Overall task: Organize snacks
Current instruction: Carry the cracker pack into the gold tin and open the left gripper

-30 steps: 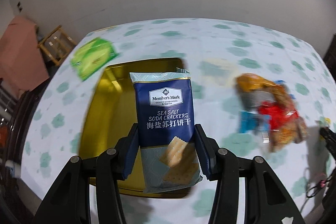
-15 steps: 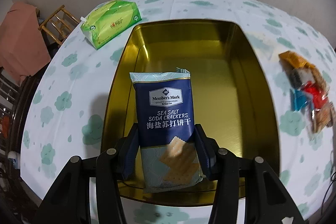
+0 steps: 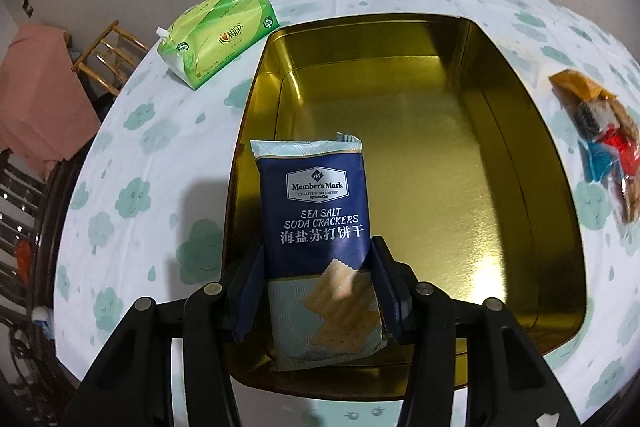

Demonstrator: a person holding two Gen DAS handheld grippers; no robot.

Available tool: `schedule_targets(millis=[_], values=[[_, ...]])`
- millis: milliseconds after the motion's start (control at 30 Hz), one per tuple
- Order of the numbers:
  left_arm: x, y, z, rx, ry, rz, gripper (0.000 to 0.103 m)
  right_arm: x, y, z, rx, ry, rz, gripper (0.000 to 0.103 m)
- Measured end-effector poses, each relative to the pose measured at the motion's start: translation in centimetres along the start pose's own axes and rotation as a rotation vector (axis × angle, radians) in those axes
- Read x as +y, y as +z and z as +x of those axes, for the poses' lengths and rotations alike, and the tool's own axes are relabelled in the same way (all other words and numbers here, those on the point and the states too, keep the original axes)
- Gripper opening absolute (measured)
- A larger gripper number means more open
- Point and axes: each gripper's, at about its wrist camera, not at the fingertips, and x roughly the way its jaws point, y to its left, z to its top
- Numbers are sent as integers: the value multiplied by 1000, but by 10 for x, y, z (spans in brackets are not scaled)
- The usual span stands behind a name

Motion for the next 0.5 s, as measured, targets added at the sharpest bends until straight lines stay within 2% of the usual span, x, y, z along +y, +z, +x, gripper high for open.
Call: schedule_targets(millis=[233, 500], values=[[2, -2, 4, 9, 28, 15, 46, 1, 0, 0, 4, -11, 4, 25], [0, -4, 7, 14, 26, 11, 46, 1, 1, -1, 5, -18, 2, 25]])
